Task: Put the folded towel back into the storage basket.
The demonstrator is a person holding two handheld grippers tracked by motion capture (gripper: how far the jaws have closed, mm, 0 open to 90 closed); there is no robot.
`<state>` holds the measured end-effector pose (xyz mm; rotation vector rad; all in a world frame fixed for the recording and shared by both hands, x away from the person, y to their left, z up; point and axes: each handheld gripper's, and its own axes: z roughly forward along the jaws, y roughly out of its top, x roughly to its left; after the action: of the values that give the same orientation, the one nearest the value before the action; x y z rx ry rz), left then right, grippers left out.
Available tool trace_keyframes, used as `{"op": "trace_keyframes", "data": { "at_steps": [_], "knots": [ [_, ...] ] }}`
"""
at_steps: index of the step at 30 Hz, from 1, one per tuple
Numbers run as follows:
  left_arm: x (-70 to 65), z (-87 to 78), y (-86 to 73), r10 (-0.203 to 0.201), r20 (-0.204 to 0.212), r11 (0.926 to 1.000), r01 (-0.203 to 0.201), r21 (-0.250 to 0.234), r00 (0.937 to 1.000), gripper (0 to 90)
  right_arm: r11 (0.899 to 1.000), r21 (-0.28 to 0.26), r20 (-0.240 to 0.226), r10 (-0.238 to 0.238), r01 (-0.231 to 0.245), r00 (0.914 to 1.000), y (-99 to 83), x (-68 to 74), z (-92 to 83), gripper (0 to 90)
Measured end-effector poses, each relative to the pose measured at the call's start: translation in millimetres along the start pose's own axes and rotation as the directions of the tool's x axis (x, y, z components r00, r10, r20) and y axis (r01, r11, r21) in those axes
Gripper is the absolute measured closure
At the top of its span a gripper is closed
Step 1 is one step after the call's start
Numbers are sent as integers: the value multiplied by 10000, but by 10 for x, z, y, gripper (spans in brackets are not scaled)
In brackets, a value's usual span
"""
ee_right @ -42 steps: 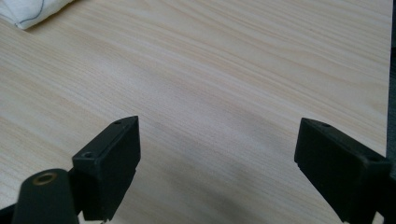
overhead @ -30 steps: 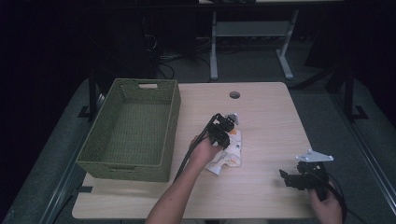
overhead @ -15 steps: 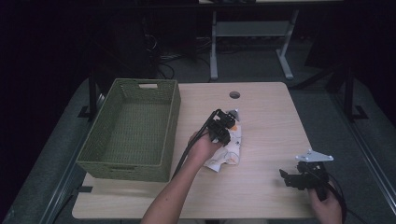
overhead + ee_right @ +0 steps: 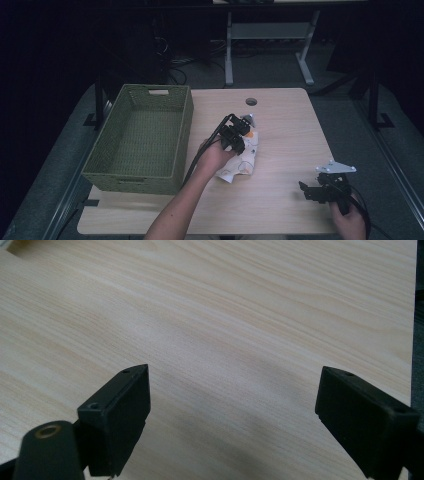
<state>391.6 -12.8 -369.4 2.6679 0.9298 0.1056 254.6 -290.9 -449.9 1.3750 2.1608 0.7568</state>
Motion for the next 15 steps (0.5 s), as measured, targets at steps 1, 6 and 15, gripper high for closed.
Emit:
{"op": "trace_keyframes", "data": {
  "at_steps": [1,6,15],
  "knots": [
    [0,0,0,0,0,10000,0,0,10000,822,10000,5,-3,4,-4,10000,1,1,0,142],
    [-30,-121,2,101,-105,9999,-103,-130,9999,822,10000,-1,1,16,-16,10000,0,1,-1,142],
    [-7,-288,-18,100,-240,9999,-101,-30,9997,822,10000,21,21,-31,31,10000,4,3,-1,142]
  ]
}}
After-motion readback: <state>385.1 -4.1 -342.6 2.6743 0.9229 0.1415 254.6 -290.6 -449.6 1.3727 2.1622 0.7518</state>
